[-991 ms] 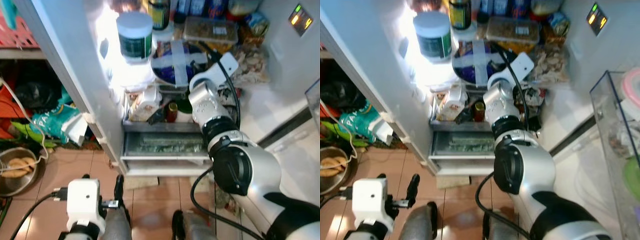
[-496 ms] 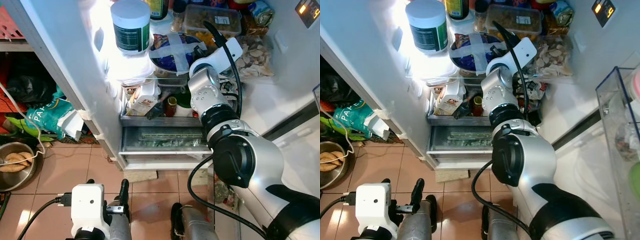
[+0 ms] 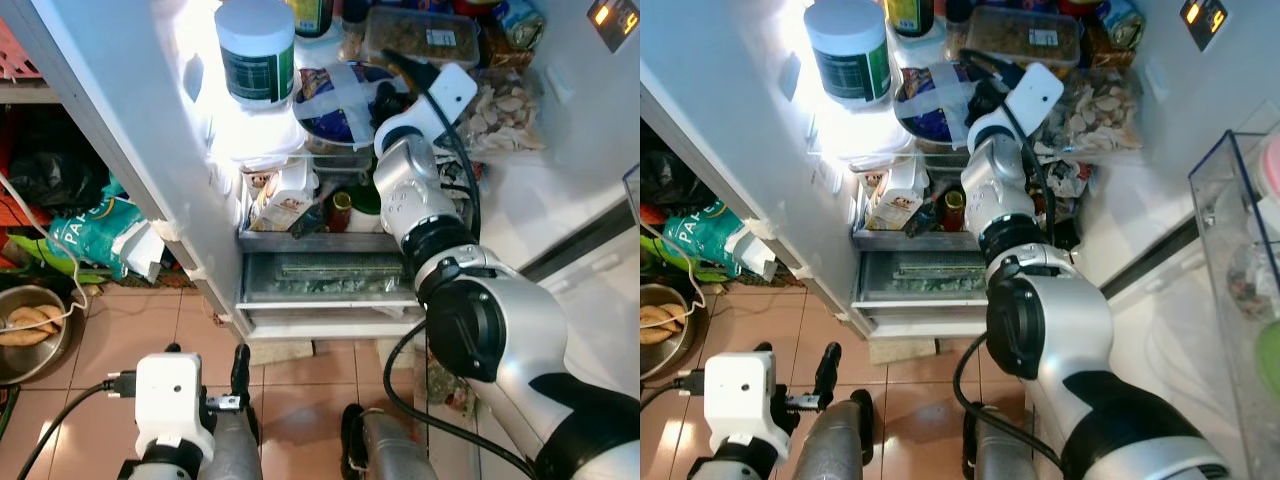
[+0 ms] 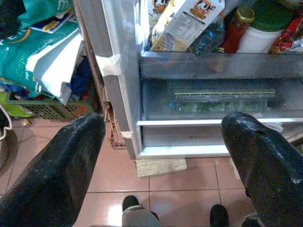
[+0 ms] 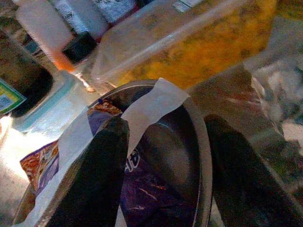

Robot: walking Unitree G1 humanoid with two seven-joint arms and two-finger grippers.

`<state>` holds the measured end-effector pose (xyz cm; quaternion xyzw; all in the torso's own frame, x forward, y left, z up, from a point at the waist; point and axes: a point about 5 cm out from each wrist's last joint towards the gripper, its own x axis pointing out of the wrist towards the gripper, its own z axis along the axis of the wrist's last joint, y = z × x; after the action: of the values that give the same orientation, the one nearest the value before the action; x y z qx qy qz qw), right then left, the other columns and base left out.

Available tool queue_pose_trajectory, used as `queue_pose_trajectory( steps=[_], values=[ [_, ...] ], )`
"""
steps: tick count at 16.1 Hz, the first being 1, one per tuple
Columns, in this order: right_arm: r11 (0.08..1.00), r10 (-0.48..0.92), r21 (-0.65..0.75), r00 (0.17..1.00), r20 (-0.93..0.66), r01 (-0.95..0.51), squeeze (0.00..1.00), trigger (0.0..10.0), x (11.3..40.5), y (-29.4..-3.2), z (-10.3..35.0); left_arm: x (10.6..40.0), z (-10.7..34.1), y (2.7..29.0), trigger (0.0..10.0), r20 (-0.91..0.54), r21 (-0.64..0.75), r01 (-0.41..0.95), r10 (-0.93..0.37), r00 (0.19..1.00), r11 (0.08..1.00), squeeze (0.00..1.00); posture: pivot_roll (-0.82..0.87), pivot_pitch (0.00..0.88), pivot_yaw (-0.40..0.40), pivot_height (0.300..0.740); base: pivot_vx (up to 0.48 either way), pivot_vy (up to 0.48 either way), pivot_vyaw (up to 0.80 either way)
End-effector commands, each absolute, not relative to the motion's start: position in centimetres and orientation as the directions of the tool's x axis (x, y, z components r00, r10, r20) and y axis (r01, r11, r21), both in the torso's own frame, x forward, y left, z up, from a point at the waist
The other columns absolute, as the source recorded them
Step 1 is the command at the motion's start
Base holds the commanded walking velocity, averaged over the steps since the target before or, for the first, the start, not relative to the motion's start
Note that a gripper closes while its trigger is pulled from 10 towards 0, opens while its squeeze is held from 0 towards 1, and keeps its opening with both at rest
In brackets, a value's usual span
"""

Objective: Restocking fridge

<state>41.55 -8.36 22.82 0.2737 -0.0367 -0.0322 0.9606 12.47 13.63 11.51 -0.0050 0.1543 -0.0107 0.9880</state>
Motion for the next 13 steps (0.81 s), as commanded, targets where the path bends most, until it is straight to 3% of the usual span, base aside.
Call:
queue_pose_trajectory(
  steps=[1,4,13],
  values=[
    [0.896,-0.036,0.444,0.990,0.139,-0.030,1.00,10.0,41.4,-8.4,23.2,12.5,10.9,13.9,10.0,-0.332,-0.002,0.026,-0.025,0.943,1.000,0.00,0.28,0.226,-0.014,0.740,0.000,0.000,0.00],
    [0.918,0.048,0.375,0.977,0.209,-0.125,1.00,10.0,41.1,-8.6,22.6,13.7,10.8,14.4,10.0,-0.311,0.015,0.036,-0.030,0.950,0.999,0.00,0.28,0.188,-0.005,0.740,0.000,0.000,0.00],
    [0.821,0.047,0.543,0.968,0.248,-0.179,1.00,10.0,41.0,-9.7,22.2,16.0,10.7,15.5,10.0,-0.270,0.041,0.032,-0.019,0.963,0.999,0.00,0.29,0.114,-0.002,0.740,0.000,0.000,0.00]
  ],
)
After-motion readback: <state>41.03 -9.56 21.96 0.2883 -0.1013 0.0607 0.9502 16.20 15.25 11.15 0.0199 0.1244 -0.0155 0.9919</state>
